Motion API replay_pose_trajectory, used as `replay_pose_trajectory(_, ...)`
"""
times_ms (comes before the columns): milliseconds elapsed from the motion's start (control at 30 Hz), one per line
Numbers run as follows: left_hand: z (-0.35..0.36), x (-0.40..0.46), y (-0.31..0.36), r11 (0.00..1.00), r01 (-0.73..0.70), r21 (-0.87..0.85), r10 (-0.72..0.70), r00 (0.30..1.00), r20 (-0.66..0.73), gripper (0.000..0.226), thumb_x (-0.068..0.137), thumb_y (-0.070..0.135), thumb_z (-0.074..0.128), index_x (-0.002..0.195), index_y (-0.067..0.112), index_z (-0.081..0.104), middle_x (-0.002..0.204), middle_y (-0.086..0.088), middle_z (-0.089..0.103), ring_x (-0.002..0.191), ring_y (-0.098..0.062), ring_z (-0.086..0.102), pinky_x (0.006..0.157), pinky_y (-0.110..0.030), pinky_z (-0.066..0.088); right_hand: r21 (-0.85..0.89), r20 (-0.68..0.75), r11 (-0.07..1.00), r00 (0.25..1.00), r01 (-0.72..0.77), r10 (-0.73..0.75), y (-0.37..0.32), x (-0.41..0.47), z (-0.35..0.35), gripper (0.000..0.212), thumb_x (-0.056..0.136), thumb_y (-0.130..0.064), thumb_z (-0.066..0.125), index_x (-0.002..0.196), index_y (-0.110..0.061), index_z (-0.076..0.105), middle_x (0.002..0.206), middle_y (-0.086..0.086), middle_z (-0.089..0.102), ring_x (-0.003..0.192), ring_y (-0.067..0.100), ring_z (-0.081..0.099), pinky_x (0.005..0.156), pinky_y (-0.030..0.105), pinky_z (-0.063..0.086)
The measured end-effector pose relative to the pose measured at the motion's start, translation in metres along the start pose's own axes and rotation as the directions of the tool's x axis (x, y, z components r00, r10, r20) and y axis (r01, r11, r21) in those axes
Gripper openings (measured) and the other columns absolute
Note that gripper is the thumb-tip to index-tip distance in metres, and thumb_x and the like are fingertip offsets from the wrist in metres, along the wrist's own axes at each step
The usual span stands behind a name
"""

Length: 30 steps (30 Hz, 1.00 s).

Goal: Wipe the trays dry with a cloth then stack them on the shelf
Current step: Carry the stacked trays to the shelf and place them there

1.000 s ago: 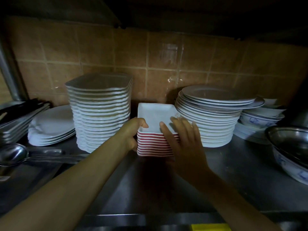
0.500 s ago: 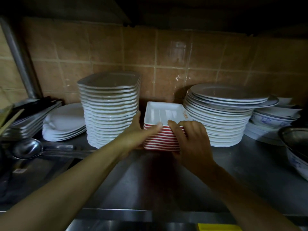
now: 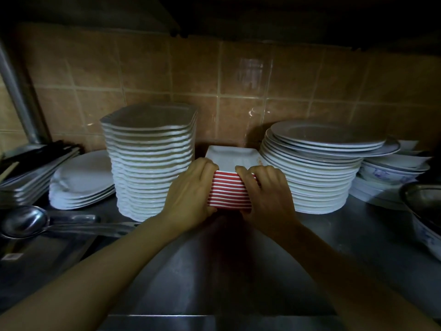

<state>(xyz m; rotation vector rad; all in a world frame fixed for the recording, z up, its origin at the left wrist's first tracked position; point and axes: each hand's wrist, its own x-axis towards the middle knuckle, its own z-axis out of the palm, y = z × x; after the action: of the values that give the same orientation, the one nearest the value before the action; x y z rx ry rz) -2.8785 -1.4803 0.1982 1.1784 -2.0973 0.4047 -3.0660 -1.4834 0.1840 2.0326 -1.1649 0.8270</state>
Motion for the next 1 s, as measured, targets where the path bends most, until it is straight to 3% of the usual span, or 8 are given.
replay_pose_trajectory(200, 0.013, 0.007, -0.009, 0.999, -0.011, -0.04, 0.011, 1.0, 0.015, 0.059, 0.058, 0.029, 0.082, 0.103, 0.003, 0.054, 0.103, -0.012, 0.053, 0.088, -0.026, 0.054, 0.054, -0.034, 0.044, -0.005, 0.044, 0.999, 0.998, -0.034, 0.034, 0.004, 0.005, 0.015, 0.08, 0.056, -0.039, 0.083, 0.124, -0.009, 0.056, 0.106, 0.017, 0.064, 0.093, 0.033, 0.063, 0.084, 0.044, 0.05)
replay_pose_trajectory(300, 0.018, 0.013, -0.013, 0.999, -0.014, -0.045, 0.015, 0.999, 0.036, 0.06, 0.056, 0.027, 0.082, 0.103, 0.002, 0.055, 0.104, -0.012, 0.053, 0.093, -0.027, 0.054, 0.059, -0.033, 0.043, -0.007, 0.105, 0.994, 0.989, -0.106, 0.106, 0.01, 0.007, 0.013, 0.082, 0.057, -0.04, 0.083, 0.128, -0.009, 0.057, 0.116, 0.021, 0.061, 0.104, 0.037, 0.06, 0.086, 0.046, 0.049)
replay_pose_trajectory(433, 0.024, 0.019, -0.019, 1.0, 0.012, -0.017, -0.011, 0.998, 0.058, 0.064, 0.055, 0.03, 0.085, 0.104, 0.004, 0.054, 0.105, -0.011, 0.052, 0.095, -0.025, 0.052, 0.061, -0.035, 0.046, 0.054, 0.297, 0.981, 0.941, -0.189, 0.165, 0.02, 0.009, 0.013, 0.08, 0.07, -0.028, 0.079, 0.14, -0.017, 0.041, 0.139, 0.01, 0.045, 0.132, 0.03, 0.034, 0.093, 0.041, 0.046)
replay_pose_trajectory(500, 0.027, 0.023, -0.021, 1.0, 0.023, 0.0, -0.023, 0.997, 0.077, 0.065, 0.054, 0.025, 0.084, 0.106, 0.004, 0.053, 0.106, -0.011, 0.052, 0.096, -0.027, 0.052, 0.064, -0.037, 0.047, 0.101, 0.309, 0.973, 0.936, -0.206, 0.166, 0.022, 0.011, 0.018, 0.075, 0.073, -0.023, 0.075, 0.14, -0.016, 0.041, 0.139, 0.007, 0.044, 0.135, 0.028, 0.029, 0.093, 0.04, 0.045)
replay_pose_trajectory(600, 0.033, 0.029, -0.025, 0.998, 0.05, 0.041, -0.054, 0.993, 0.106, 0.067, 0.053, 0.021, 0.084, 0.109, 0.005, 0.051, 0.111, -0.011, 0.05, 0.1, -0.027, 0.051, 0.069, -0.035, 0.043, 0.112, 0.282, 0.97, 0.943, -0.217, 0.179, 0.021, 0.015, 0.023, 0.071, 0.066, -0.016, 0.079, 0.131, -0.011, 0.051, 0.13, 0.011, 0.052, 0.13, 0.032, 0.039, 0.086, 0.042, 0.05)
replay_pose_trajectory(733, 0.043, 0.032, -0.025, 0.993, 0.085, 0.076, -0.095, 0.988, 0.124, 0.067, 0.056, 0.018, 0.084, 0.112, 0.007, 0.049, 0.119, -0.011, 0.046, 0.103, -0.025, 0.05, 0.074, -0.033, 0.044, 0.094, 0.196, 0.976, 0.965, -0.194, 0.173, 0.022, 0.018, 0.033, 0.072, 0.045, -0.012, 0.09, 0.111, -0.006, 0.064, 0.109, 0.015, 0.064, 0.11, 0.036, 0.058, 0.068, 0.039, 0.056)
replay_pose_trajectory(1000, 0.051, 0.036, -0.025, 0.988, 0.123, 0.099, -0.137, 0.979, 0.151, 0.062, 0.062, 0.016, 0.08, 0.115, 0.009, 0.047, 0.126, -0.008, 0.042, 0.107, -0.022, 0.05, 0.079, -0.031, 0.046, 0.092, 0.193, 0.979, 0.967, -0.184, 0.164, 0.026, 0.019, 0.041, 0.069, 0.044, -0.013, 0.091, 0.108, -0.006, 0.065, 0.106, 0.015, 0.065, 0.106, 0.036, 0.06, 0.066, 0.038, 0.055)
